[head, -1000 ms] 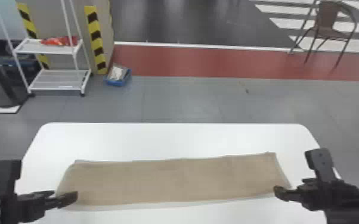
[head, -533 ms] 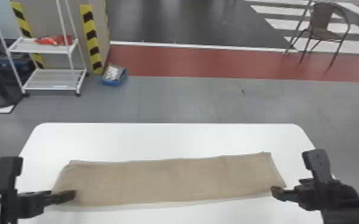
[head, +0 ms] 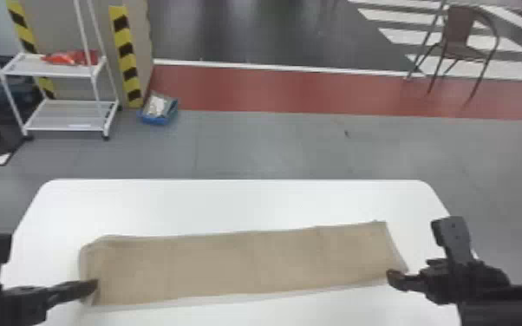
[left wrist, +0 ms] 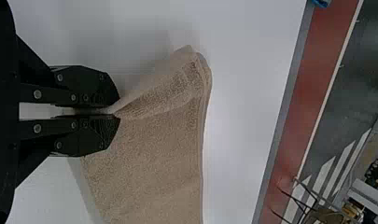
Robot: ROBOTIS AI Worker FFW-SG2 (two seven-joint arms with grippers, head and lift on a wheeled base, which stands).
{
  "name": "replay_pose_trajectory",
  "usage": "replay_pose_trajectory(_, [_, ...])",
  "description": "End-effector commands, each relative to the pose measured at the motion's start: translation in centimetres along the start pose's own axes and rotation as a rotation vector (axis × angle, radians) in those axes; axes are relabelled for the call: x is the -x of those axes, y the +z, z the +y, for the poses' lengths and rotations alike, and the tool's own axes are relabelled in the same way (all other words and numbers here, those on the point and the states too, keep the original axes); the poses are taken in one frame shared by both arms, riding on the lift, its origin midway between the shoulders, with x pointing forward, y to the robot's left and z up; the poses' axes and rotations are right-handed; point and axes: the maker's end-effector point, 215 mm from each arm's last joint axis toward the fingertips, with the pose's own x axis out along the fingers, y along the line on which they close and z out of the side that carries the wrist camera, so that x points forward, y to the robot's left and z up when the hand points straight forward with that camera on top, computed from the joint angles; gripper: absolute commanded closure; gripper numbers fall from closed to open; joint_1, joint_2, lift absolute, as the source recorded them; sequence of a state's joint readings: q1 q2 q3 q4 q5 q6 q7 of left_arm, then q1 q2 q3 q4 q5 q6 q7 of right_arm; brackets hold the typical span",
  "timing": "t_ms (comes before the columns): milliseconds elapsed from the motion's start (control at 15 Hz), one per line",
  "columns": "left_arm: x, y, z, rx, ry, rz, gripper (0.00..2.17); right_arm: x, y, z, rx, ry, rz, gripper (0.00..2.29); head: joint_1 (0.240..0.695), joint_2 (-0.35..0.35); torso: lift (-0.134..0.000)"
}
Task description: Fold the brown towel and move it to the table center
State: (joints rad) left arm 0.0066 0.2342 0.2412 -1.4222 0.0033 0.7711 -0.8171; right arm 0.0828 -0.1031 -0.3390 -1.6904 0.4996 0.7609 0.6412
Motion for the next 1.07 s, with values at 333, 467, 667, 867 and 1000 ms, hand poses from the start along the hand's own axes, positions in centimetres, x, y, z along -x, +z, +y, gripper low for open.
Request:
replay_pose_trajectory(333, [6.0,0.8,4.3,-0.014,0.038,-0.063,2.14,-0.2,-0.4,0.3,0.009,0.009,-0.01,0.11,0.695,-0.103,0.0])
replay_pose_trajectory(467, [6.6,1.0,4.1,-0.023,0.032,-0.07,2.14,-0.2,-0.3,0.4,0.011,0.01,-0.01,0.11,0.695,-0.079,0.0])
replay_pose_trajectory(667, [7.2,1.4,0.8,-0.025,-0.003,-0.077,2.14,-0.3,-0.3,0.7,0.008,0.014,-0.009,0.11,0.695,-0.059,0.0])
replay_pose_trajectory(867, [6.3,2.3,-5.8,-0.016,-0.075,-0.087,2.14,-0.2,-0.5,0.7,0.006,0.013,-0.009,0.11,0.695,-0.085,0.0])
replay_pose_trajectory(1000, [4.9,3.1,-9.9,-0.046,-0.115,-0.079,2.14,-0.1,-0.5,0.6,0.005,0.011,-0.01,0.11,0.695,-0.147,0.0])
